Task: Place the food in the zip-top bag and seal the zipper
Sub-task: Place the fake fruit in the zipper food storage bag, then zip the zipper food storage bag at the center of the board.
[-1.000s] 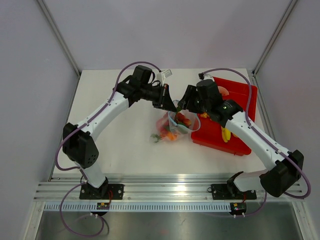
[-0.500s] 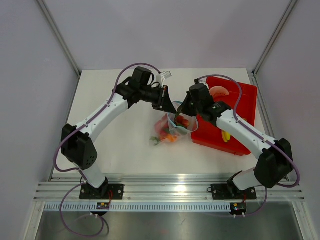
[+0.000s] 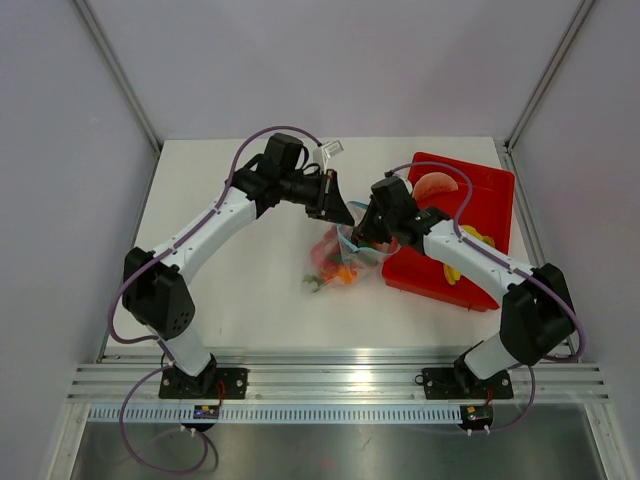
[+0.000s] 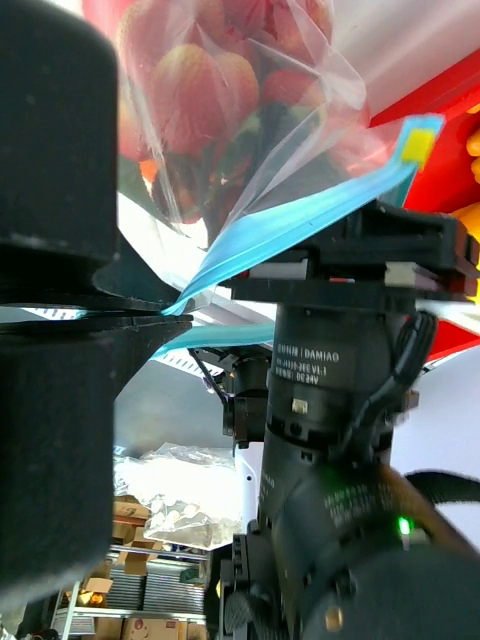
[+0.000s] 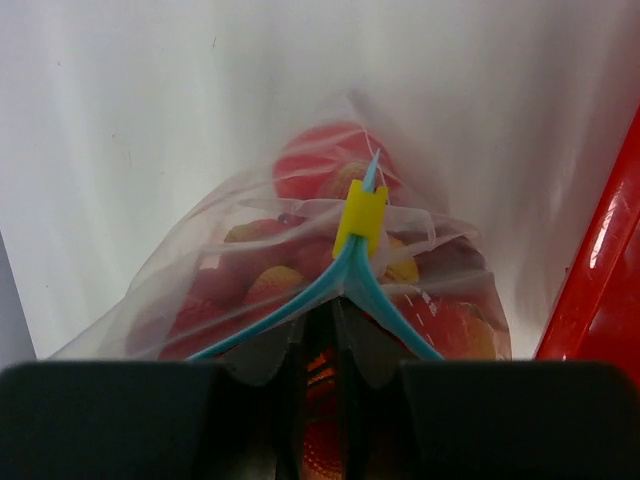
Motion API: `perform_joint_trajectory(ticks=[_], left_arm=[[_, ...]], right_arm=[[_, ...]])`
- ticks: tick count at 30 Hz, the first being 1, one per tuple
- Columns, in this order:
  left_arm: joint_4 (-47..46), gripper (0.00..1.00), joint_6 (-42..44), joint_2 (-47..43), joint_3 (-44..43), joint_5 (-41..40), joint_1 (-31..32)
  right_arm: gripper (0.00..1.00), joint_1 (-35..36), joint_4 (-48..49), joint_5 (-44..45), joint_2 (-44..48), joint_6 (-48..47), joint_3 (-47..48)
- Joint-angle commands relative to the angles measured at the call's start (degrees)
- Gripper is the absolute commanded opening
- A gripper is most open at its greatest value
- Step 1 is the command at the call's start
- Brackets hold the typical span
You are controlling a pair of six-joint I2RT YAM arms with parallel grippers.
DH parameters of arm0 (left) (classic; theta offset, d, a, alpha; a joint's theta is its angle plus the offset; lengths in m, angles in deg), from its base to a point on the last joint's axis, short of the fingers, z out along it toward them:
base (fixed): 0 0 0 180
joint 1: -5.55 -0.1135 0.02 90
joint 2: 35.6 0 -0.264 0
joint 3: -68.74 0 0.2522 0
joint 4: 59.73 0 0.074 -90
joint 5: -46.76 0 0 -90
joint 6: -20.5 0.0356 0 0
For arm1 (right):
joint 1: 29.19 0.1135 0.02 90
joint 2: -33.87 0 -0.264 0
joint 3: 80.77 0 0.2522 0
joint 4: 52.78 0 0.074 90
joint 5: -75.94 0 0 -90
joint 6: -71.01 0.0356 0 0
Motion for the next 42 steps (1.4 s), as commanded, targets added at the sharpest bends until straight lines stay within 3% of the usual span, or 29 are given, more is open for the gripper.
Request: perform_joint_trajectory(ticks=[1, 6, 11, 16, 19, 23, 25, 28, 33, 36, 37, 38, 41, 42], left_arm=[[-3.72, 0.0, -0.31, -1.68, -0.55, 2.95, 0.27], [-4.42, 0.0, -0.57, -1.33, 0.15, 2.95, 0.27], [-4.16, 0.0, -0.22, -0.62, -0.28, 3.04, 0.27], [-3.63, 0.0, 0.66, -0.09, -0.37, 3.21, 0.27], [-3.19, 0.0, 1.01, 0.43, -1.07, 3.65, 0.27], [-1.88, 0.0, 1.98, 0.79, -1.95, 3.57, 0.27], [-1.35, 0.0, 2.59, 0.96, -2.39, 3.39, 0.27], [-0.12, 0.0, 3.91, 1.22, -2.74, 3.83, 0.27], [4.8, 0.0, 8.29, 2.45, -5.47, 3.48, 0.27], [9.19, 0.0, 11.37, 3.59, -8.36, 0.85, 0.27], [10.51, 0.04, 12.17, 3.86, -9.33, -0.55, 0.18], [13.22, 0.19, 13.04, 4.38, -10.3, -1.17, 0.18], [18.24, 0.42, 16.56, 4.22, -13.99, -5.39, 0.18], [19.21, 0.54, 18.4, 3.78, -15.21, -8.27, 0.27]], right_arm=[[0.22, -0.08, -0.46, 0.97, 0.82, -0.39, 0.97], [0.41, -0.08, -5.02, 2.82, 7.85, -2.14, 2.64], [0.48, -0.08, -10.12, 4.31, 16.53, -4.25, 3.7], [0.72, -0.16, -17.24, 10.11, 20.78, -6.8, 3.52], [0.79, -0.95, -20.14, 10.21, 19.38, -9.17, 2.74], [0.78, -1.57, -20.07, 7.31, 15.34, -10.67, 0.63], [0.75, -1.66, -18.75, 6.78, 14.63, -10.59, -1.39], [0.56, -2.36, -16.46, 6.34, 13.48, -10.15, -2.8], [0.1, -2.54, -14.35, 5.37, 11.73, -10.58, -2.19], [0.0, -2.54, -13.91, 4.41, 12.16, -9.45, -1.84], [0.0, -2.62, -13.47, 3.79, 13.38, -8.57, -2.1], [0.0, -2.54, -12.16, 3.09, 13.92, -7.69, -2.36], [0.0, -2.54, -8.39, -1.47, 16.64, -2.42, -4.3], [0.0, -2.54, -7.41, -2.44, 17.26, 0.11, -5.43]])
